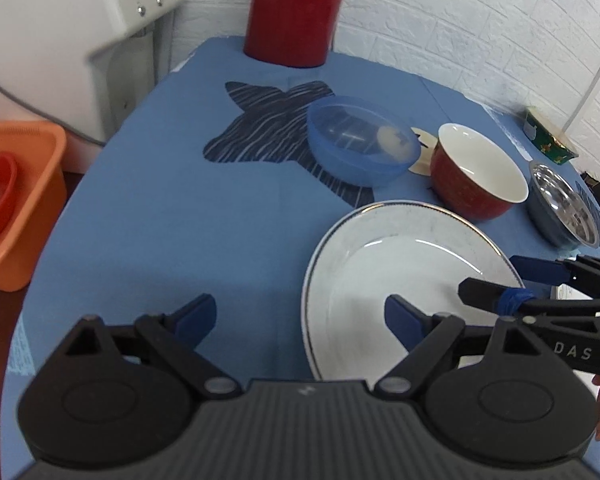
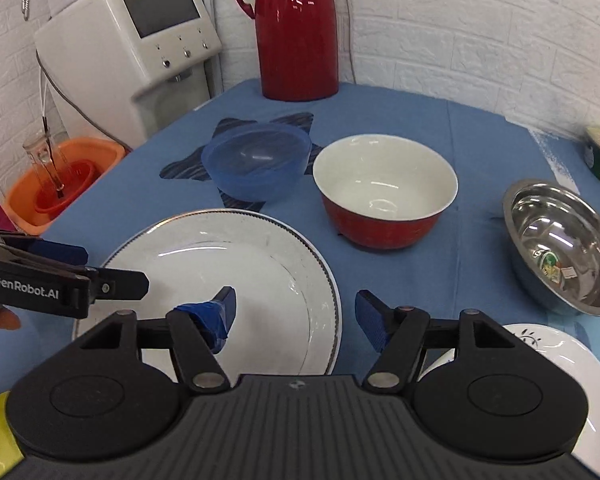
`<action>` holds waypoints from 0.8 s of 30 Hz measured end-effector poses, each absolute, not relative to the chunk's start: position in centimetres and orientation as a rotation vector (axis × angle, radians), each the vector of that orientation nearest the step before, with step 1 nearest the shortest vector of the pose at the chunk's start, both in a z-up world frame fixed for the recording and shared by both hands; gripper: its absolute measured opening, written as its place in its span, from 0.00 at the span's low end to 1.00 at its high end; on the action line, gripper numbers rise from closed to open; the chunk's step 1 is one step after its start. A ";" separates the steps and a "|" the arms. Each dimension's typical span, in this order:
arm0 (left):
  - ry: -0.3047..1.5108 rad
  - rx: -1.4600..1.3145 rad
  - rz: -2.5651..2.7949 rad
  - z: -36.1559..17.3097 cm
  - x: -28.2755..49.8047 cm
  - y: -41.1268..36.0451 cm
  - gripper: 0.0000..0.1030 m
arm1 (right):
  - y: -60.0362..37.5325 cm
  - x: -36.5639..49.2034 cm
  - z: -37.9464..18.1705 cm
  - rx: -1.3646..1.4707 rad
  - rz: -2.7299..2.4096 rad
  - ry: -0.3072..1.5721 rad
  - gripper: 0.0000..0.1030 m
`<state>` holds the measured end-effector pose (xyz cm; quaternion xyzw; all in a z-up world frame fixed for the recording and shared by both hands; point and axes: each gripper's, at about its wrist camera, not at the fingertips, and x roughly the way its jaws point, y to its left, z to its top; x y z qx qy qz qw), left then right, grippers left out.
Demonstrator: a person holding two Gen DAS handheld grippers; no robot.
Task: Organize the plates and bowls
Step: 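Close the left tool on the gold-rimmed white plate while the right tool grips it too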
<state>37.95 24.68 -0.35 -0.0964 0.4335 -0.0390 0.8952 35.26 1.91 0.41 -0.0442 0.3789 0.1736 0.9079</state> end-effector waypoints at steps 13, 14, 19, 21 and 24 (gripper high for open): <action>0.873 -0.106 -0.038 -1.0 37.5 23.3 0.70 | 2.6 33.9 -1.2 -0.063 0.332 0.727 0.60; 0.872 -0.107 -0.037 -1.0 37.5 23.3 0.69 | 2.7 33.7 -1.2 -0.058 0.321 0.724 0.61; 0.859 -0.103 -0.033 -1.0 37.3 23.1 0.61 | 2.5 33.0 -1.3 -0.055 0.346 0.692 0.58; 0.854 -0.102 -0.062 -0.8 37.1 23.0 0.44 | 2.2 32.6 -1.5 -0.060 0.370 0.661 0.45; 0.870 -0.115 -0.075 -0.5 37.3 22.5 0.27 | 1.0 32.9 -1.2 -0.030 0.361 0.661 0.23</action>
